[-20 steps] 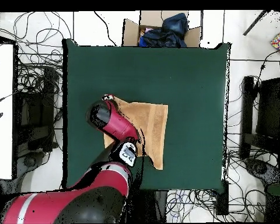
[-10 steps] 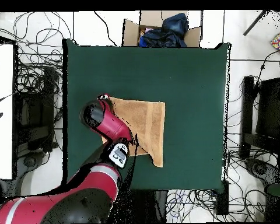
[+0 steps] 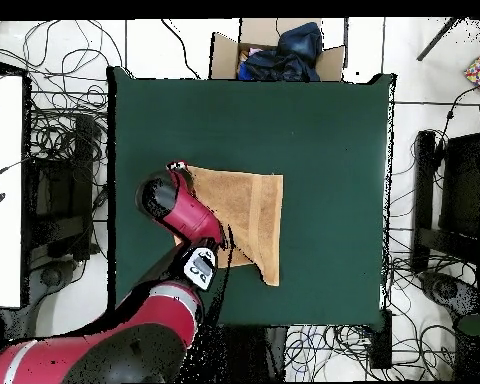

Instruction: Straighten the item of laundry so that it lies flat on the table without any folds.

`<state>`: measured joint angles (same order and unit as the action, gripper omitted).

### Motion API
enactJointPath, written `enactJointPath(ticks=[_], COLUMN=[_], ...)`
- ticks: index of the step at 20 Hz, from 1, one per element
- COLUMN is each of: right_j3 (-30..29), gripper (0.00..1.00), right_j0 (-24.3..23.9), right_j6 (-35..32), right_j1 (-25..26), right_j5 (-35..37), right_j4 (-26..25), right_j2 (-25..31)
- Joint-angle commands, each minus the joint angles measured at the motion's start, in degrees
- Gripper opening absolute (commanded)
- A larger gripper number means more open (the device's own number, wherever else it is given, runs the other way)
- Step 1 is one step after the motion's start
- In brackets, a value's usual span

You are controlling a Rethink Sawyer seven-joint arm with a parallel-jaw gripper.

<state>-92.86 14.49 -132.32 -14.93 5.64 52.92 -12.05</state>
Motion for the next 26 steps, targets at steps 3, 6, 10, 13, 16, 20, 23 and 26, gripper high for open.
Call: enactJointPath(ticks=[3,6,10,13,16,20,23,26], right_j3=[2.0,1.11,0.49,1.71,1.52,1.94,4.46,7.07], gripper=[0.0,0.0,0.0,0.0,0.0,0.0,0.0,0.0], right_j0=[4.71,4.63,4.22,5.17,4.89,5.27,8.58,11.34], right_j6=[-23.27,-24.08,-23.92,-24.49,-23.86,-23.17,-25.97,-29.55], right_j1=[5.22,4.52,4.08,4.96,4.98,5.46,7.92,10.18], right_j5=[10.76,10.07,8.94,10.24,9.12,9.41,12.52,17.49], right_j4=[5.62,7.18,8.33,7.55,7.43,6.25,5.21,3.57], right_j2=[4.37,5.66,6.97,5.03,5.45,4.05,-2.06,-8.0])
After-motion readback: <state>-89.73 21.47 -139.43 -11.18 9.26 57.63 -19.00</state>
